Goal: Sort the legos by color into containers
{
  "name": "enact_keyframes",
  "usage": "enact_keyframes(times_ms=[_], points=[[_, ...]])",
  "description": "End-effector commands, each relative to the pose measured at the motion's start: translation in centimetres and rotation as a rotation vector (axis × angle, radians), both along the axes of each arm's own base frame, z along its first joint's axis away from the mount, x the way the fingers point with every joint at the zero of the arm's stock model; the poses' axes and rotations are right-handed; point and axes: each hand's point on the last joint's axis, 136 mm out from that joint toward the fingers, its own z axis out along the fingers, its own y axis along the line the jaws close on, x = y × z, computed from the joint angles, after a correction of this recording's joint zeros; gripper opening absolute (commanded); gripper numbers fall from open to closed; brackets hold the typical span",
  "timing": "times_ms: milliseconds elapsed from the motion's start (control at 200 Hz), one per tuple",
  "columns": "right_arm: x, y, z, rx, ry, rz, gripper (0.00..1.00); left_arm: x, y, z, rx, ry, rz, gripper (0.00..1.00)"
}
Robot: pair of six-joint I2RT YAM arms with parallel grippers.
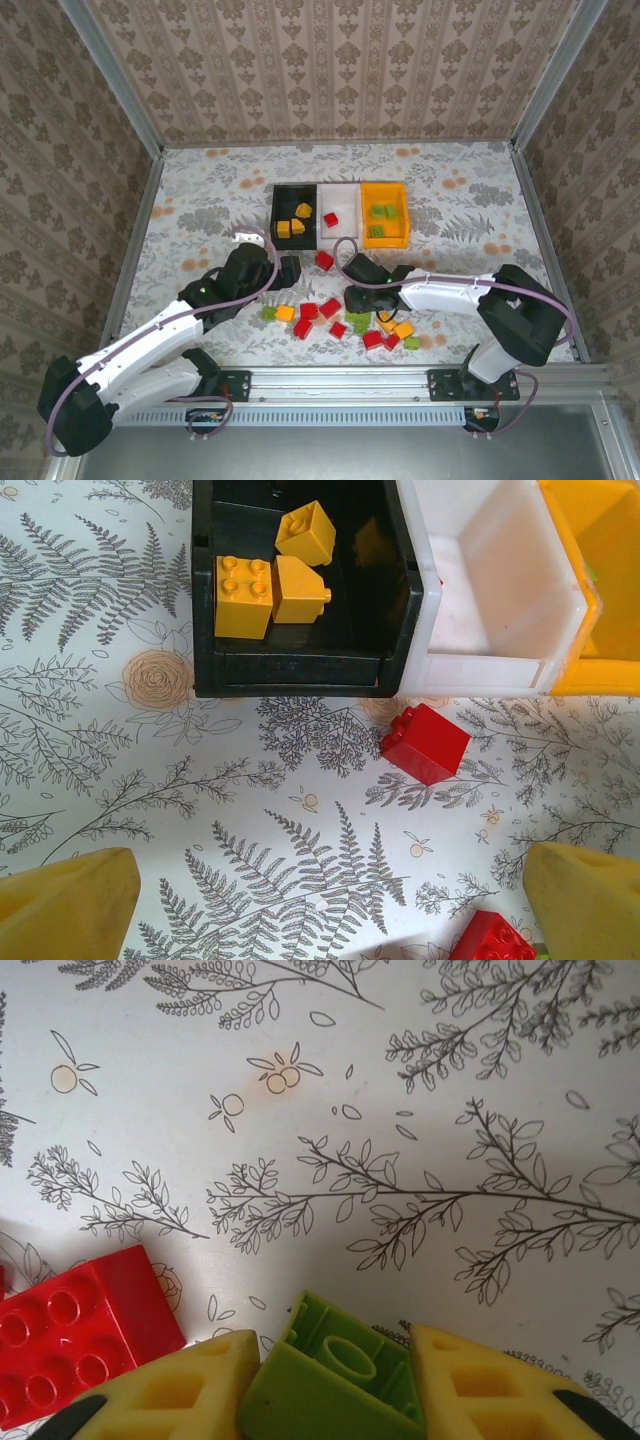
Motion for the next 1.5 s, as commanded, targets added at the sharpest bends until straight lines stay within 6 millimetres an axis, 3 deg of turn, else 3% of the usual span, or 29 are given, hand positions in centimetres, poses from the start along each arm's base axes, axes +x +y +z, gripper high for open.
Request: enact_keyframes(times_ms=[0, 165, 240, 350, 555, 715, 780, 885, 980, 1090, 1360, 1495], points=[[0.8, -0.6, 1.5, -0.006, -0.044, -0.021, 0.32, -0.1, 0.4, -0.6, 0.019, 0.010, 0.016, 1.00], [2.8, -1.9, 6.1, 0.024, -0.132, -0.047, 0.29, -0.2, 0.6, -0.8, 0.025, 0.014, 0.023, 1.00], [5.0, -3.0, 9.4, 0.064, -0.197, -0.092, 0.29, -0.3, 0.6, -1.1, 0.025, 0.022, 0.024, 1.00], [8.9, -4.8, 11.7, 0.096, -0.234, -0.188, 0.29, -0.4, 0.8, -1.4, 0.025, 0.032, 0.028, 1.00], [16.2, -6.8, 10.1, 0.051, -0.204, -0.322, 0.30, -0.9, 1.0, -1.4, 0.012, 0.035, 0.022, 1.00], [19.8, -8.0, 9.1, -0.007, -0.191, -0.382, 0.33, -1.3, 1.5, -1.9, 0.009, 0.050, 0.033, 1.00], [20.5, -8.2, 8.6, -0.021, -0.174, -0.395, 0.40, -1.4, 1.5, -2.0, 0.005, 0.051, 0.031, 1.00], [20.7, -8.4, 9.2, -0.028, -0.168, -0.397, 0.62, -1.5, 1.5, -1.8, 0.002, 0.047, 0.021, 1.00], [19.7, -8.5, 10.4, -0.010, -0.176, -0.385, 0.67, -1.6, 1.5, -1.7, 0.004, 0.045, 0.016, 1.00], [16.7, -8.9, 11.3, 0.016, -0.164, -0.365, 0.67, -1.6, 1.4, -1.7, 0.000, 0.046, 0.014, 1.00], [2.5, -10.1, 7.1, -0.051, 0.087, -0.265, 0.70, -1.3, 1.4, -2.4, -0.018, 0.049, 0.012, 1.00], [-3.1, -11.3, 5.8, -0.062, 0.189, -0.274, 0.70, -1.1, 1.5, -3.2, -0.034, 0.062, 0.020, 1.00]])
